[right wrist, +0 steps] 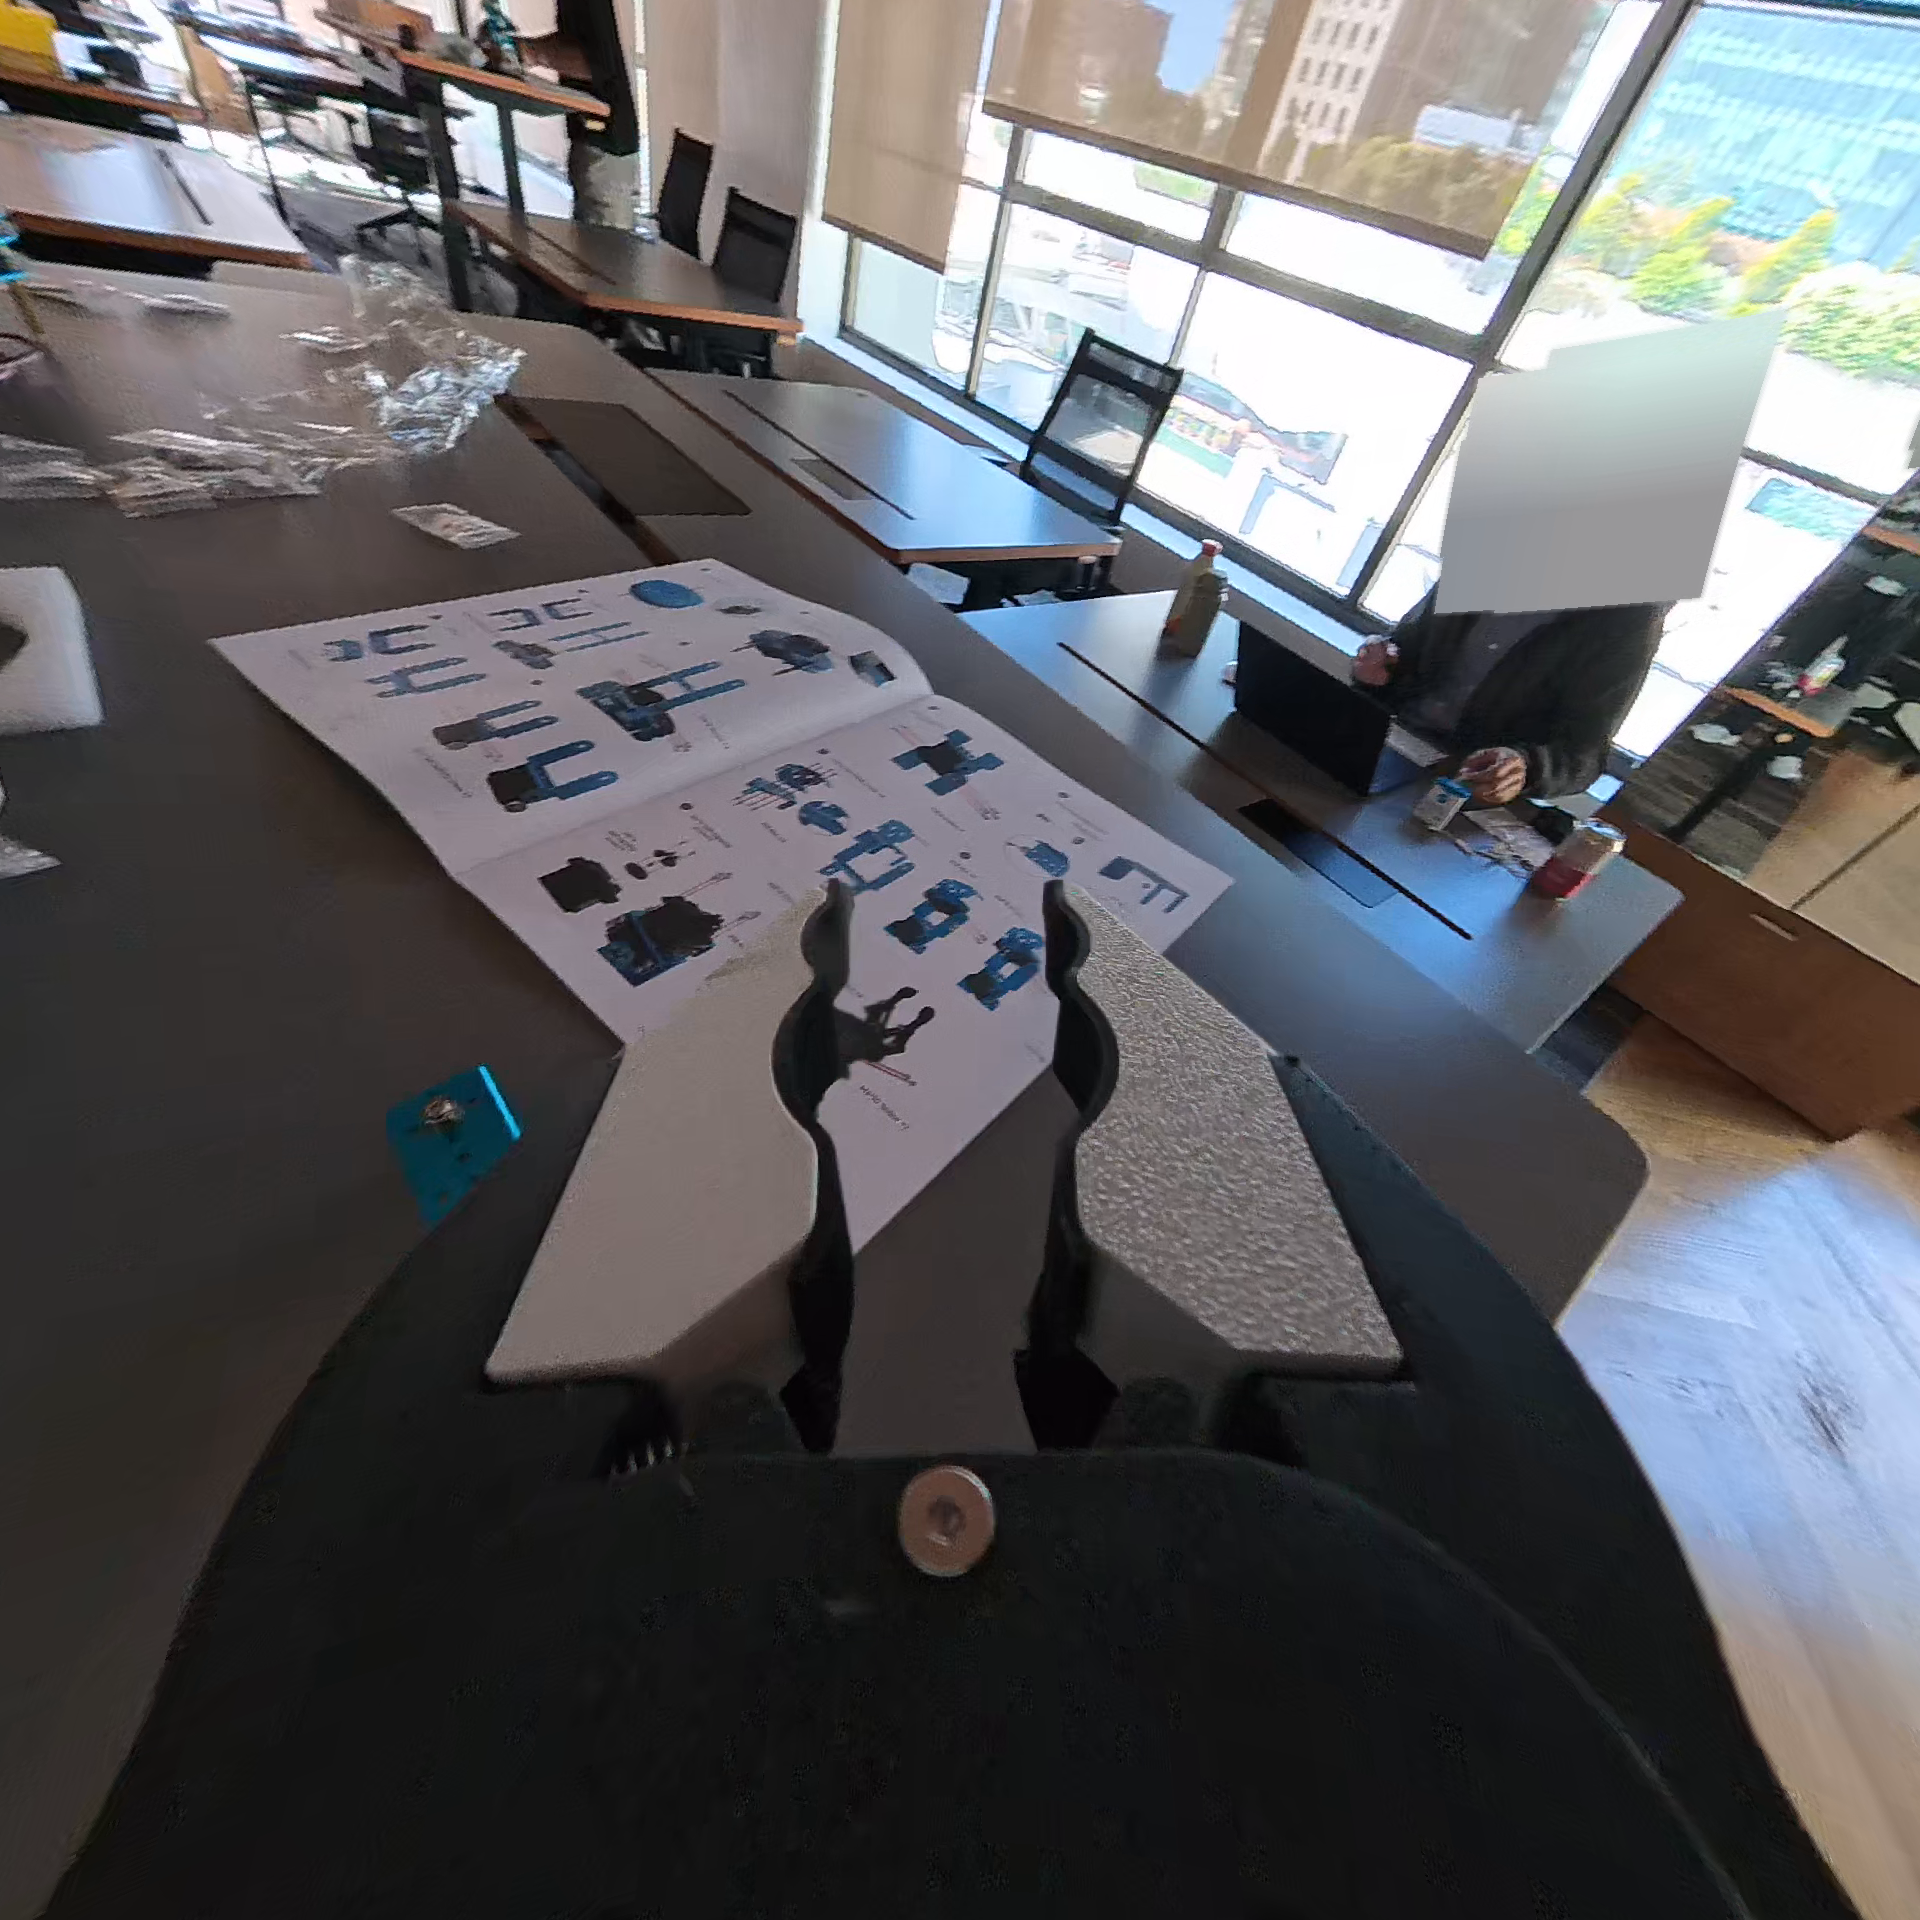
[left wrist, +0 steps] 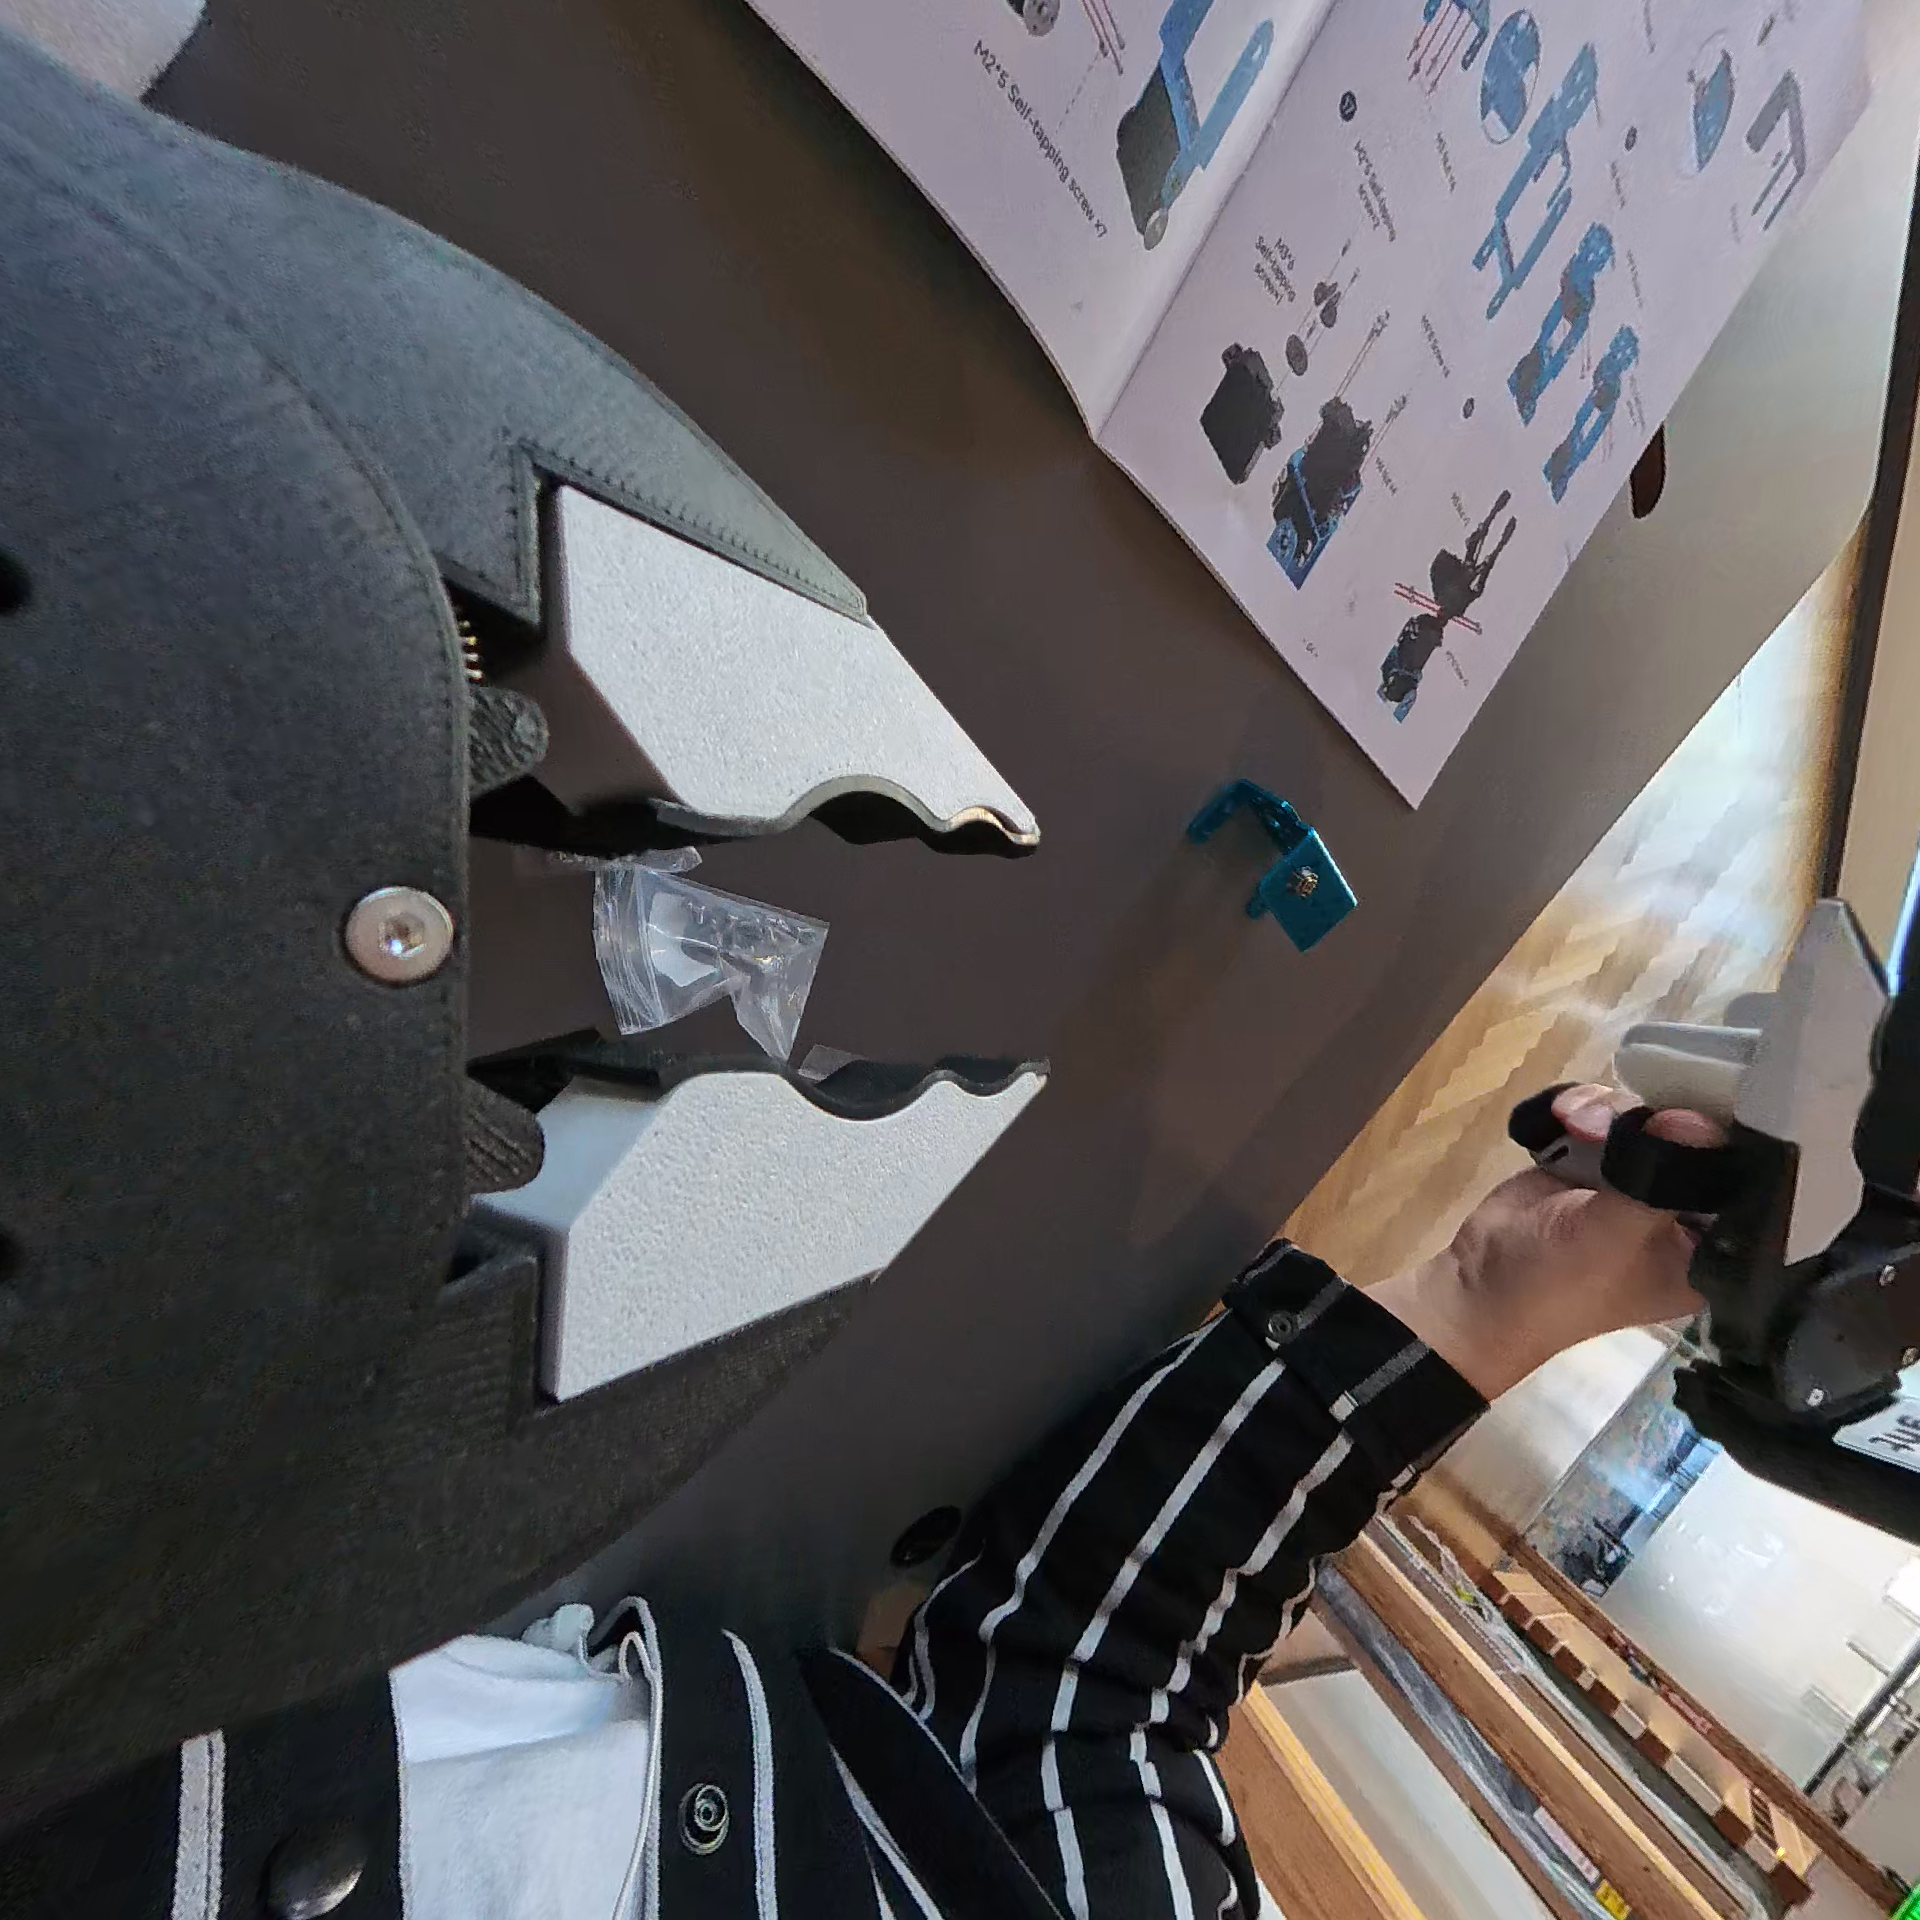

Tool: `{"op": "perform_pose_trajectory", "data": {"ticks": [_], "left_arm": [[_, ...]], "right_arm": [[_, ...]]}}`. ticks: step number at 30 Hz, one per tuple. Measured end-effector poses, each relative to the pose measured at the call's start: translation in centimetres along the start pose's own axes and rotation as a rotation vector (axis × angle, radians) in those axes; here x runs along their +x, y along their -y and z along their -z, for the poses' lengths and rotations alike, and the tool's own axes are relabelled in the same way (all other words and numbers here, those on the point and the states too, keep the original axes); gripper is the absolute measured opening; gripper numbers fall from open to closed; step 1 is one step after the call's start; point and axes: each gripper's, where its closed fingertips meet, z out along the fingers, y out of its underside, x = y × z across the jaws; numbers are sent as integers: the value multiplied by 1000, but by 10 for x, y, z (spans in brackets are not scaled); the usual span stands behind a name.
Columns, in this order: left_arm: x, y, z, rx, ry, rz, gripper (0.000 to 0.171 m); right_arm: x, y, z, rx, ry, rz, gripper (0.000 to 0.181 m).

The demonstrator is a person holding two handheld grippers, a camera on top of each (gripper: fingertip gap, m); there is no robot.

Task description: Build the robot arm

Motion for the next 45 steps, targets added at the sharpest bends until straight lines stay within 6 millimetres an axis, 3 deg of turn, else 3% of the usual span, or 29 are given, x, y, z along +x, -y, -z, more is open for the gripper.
{"op": "perform_pose_trajectory", "data": {"ticks": [5,10,17,22,25,29,33,37,45], "left_arm": [[-1,-2,0,-9,7,-3,38],[-1,3,2,12,20,-27,37],[-4,12,10,52,80,-108,36],[-4,14,11,59,106,-144,36],[-2,14,10,61,97,-141,35],[1,11,7,47,83,-139,35],[7,12,6,45,70,-149,35],[9,13,7,47,64,-152,35],[11,15,8,53,58,-150,34]], "right_arm": [[-16,-13,-6,-66,98,-4,53],[-18,-23,-10,-119,92,31,46],[-39,-7,-3,-137,147,148,45],[-78,-6,13,-139,152,282,49],[-111,-17,19,-138,114,438,48],[-139,-36,16,-188,13,718,46],[-136,-56,4,-257,-101,947,38],[-132,-74,-5,-318,-145,1023,32],[-129,-79,-11,-313,-229,1147,23]]}}
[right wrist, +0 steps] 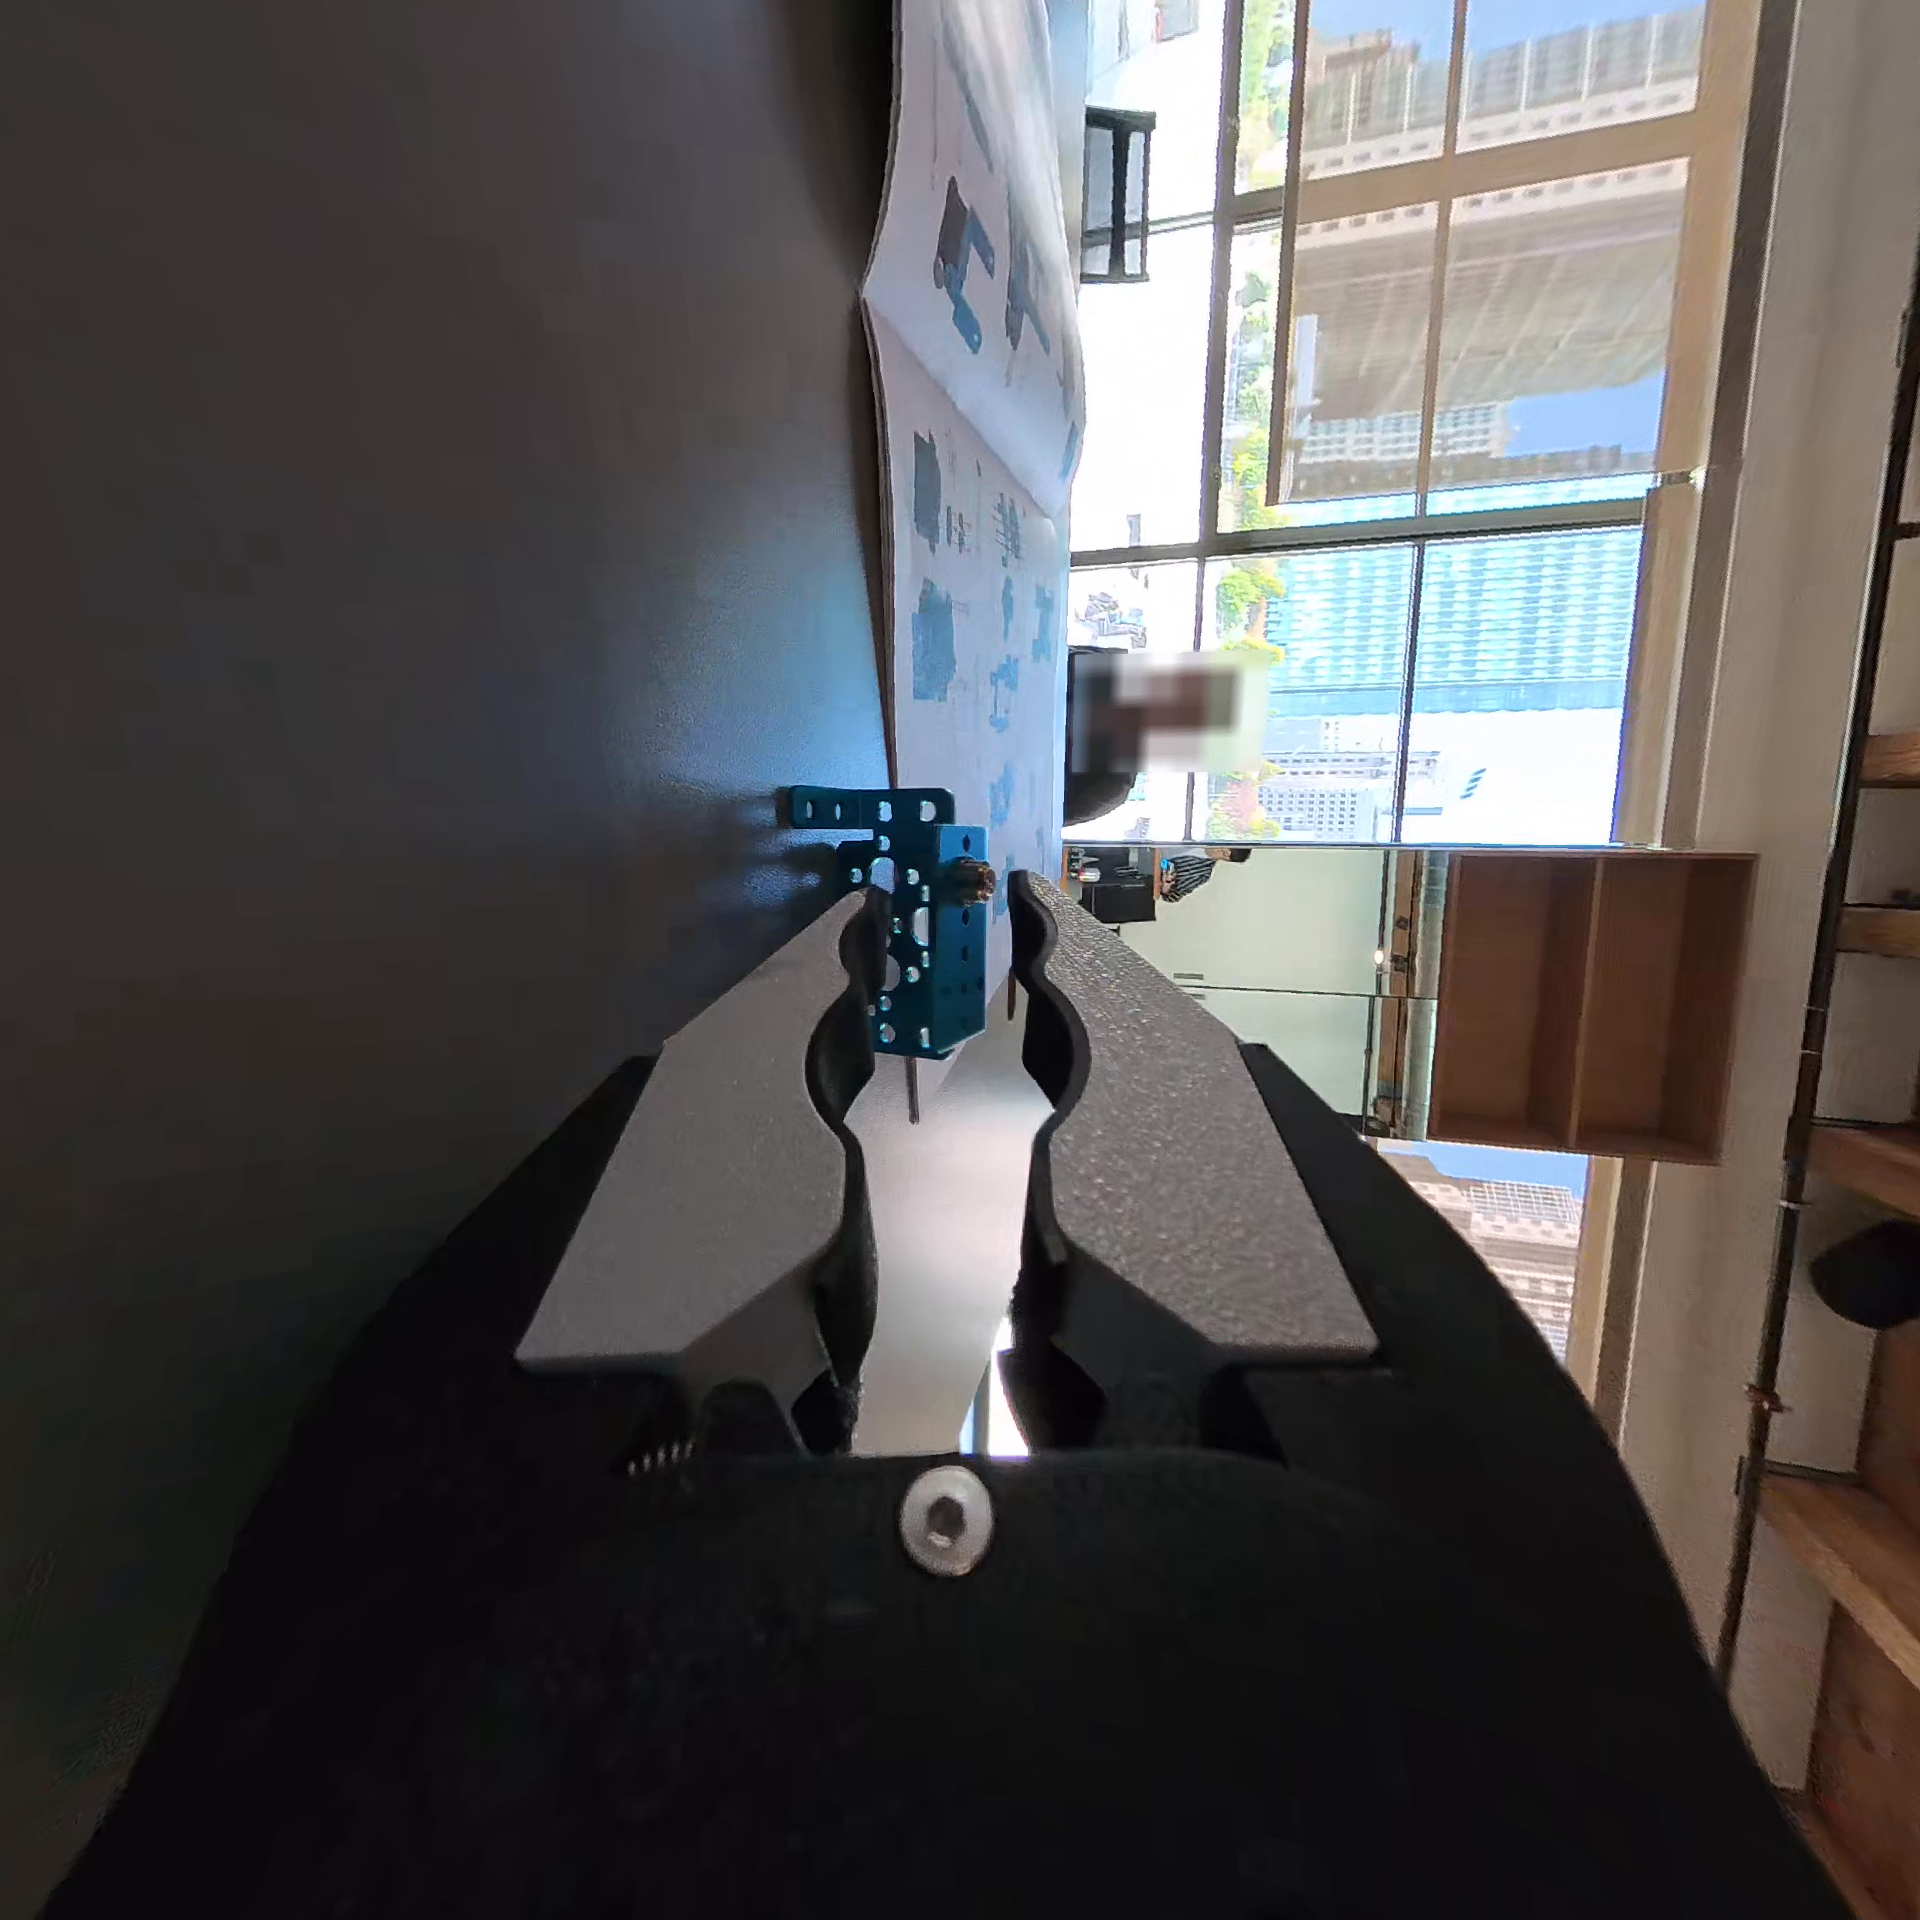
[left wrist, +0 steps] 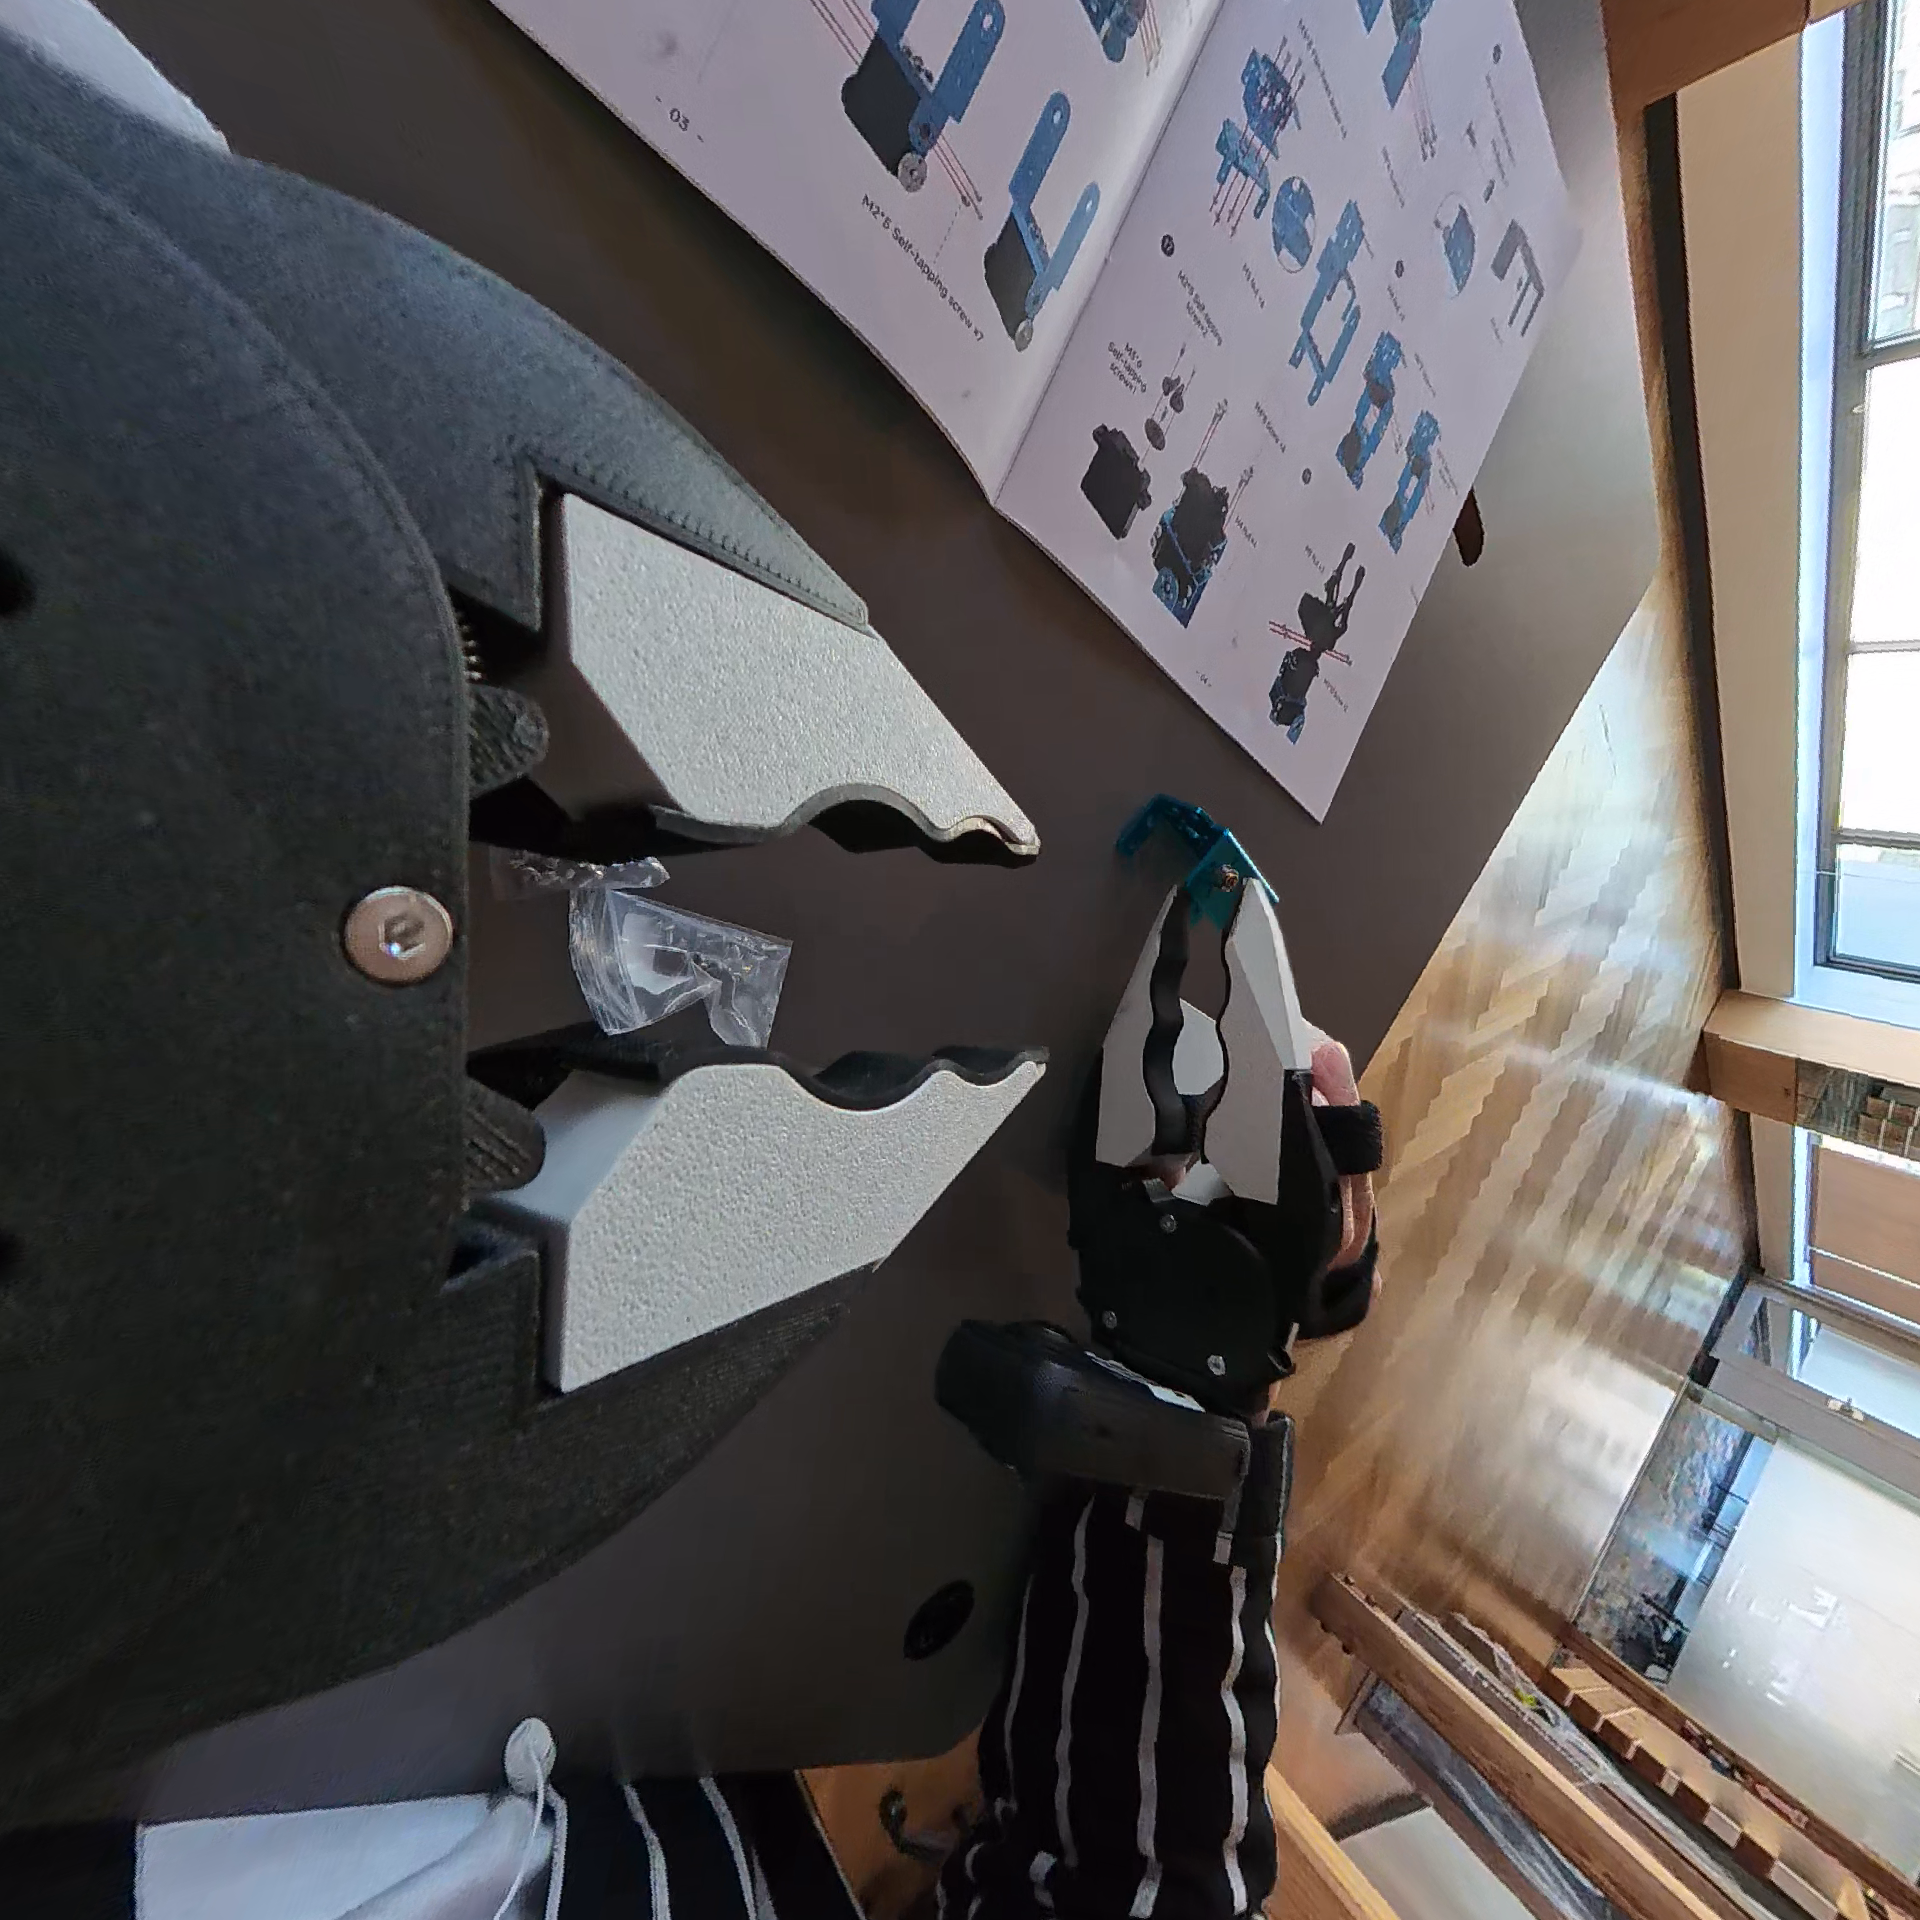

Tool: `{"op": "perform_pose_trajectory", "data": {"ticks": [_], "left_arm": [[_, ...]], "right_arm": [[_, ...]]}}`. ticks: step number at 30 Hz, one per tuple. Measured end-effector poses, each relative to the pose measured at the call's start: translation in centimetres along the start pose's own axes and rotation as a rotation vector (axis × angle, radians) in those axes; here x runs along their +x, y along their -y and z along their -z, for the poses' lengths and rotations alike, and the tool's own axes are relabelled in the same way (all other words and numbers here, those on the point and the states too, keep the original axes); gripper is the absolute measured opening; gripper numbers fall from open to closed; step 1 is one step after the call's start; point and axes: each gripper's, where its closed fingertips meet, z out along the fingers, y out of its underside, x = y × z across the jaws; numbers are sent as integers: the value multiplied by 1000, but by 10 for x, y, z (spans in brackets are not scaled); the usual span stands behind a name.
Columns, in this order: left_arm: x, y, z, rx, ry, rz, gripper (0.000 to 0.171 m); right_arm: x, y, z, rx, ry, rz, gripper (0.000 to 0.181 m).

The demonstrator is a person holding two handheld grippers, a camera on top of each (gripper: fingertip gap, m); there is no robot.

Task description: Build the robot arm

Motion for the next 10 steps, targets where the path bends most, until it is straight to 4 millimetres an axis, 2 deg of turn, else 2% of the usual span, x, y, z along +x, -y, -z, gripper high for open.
{"op": "perform_pose_trajectory", "data": {"ticks": [10], "left_arm": [[0,-2,-1,-6,-3,7,34]], "right_arm": [[3,1,-3,-1,-44,23,11]]}}
